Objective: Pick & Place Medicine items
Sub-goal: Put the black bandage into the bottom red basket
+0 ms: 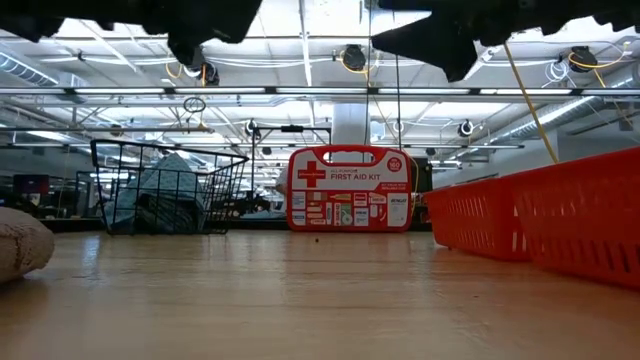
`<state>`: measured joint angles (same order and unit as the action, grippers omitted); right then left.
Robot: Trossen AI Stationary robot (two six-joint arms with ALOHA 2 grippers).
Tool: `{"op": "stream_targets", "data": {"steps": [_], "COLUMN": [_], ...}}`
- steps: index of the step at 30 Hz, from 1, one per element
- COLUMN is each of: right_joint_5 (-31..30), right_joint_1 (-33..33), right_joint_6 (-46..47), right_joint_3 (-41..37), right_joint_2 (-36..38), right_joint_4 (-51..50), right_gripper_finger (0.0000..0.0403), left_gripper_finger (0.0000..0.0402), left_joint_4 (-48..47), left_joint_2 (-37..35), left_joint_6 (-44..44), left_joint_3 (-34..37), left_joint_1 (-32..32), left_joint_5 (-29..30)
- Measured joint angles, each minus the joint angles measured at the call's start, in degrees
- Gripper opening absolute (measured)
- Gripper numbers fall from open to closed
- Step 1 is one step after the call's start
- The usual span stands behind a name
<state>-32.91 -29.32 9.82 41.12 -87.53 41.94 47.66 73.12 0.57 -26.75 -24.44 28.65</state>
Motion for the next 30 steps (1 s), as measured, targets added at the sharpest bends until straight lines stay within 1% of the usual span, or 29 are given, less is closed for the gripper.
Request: {"op": "stream_targets", "data": {"steps": [4, 7, 9, 13, 15, 19, 21, 26, 28, 30], "right_joint_5": [0.0, 0.0, 0.0, 0.2, 2.4, 9.0, 10.2, 10.2, 9.6, 7.3], "right_joint_1": [1.5, 3.4, 4.8, 7.3, 8.6, 10.1, 10.5, 10.7, 10.6, 10.6], "right_joint_6": [0.0, -0.7, -1.9, -5.2, -6.2, -6.5, -7.0, -12.4, -14.7, -16.6], "right_joint_3": [0.0, 0.0, 0.0, 0.0, 0.1, 1.4, 2.6, 6.2, 7.3, 7.8], "right_joint_2": [0.0, -0.6, -1.4, -3.8, -5.6, -9.3, -10.9, -13.7, -14.4, -14.7], "right_joint_4": [5.5, 10.2, 13.9, 23.1, 27.6, 34.3, 34.9, 34.6, 34.4, 34.4], "right_gripper_finger": [0.0247, 0.0247, 0.0247, 0.0247, 0.0247, 0.0247, 0.0247, 0.0247, 0.0246, 0.0243], "left_gripper_finger": [0.0182, 0.0180, 0.0175, 0.0164, 0.0161, 0.0164, 0.0169, 0.0176, 0.0175, 0.0172], "left_joint_4": [0.0, 0.4, 0.0, 0.2, 0.1, 0.2, 0.0, 0.1, 0.2, 0.1], "left_joint_2": [0.0, 1.2, 2.4, 6.4, 8.6, 12.0, 13.4, 15.6, 15.8, 15.8], "left_joint_6": [0.3, 0.6, 0.8, 3.9, 5.9, 8.8, 9.7, 9.8, 9.8, 9.4], "left_joint_3": [-1.2, -2.4, -3.3, -6.3, -7.9, -10.8, -11.9, -13.3, -13.3, -13.3], "left_joint_1": [3.4, 5.1, 5.6, 6.5, 6.9, 7.5, 7.9, 8.8, 8.9, 9.0], "left_joint_5": [-0.9, -4.9, -6.5, -6.6, -6.5, -6.5, -6.3, -6.4, -6.4, -6.3]}}
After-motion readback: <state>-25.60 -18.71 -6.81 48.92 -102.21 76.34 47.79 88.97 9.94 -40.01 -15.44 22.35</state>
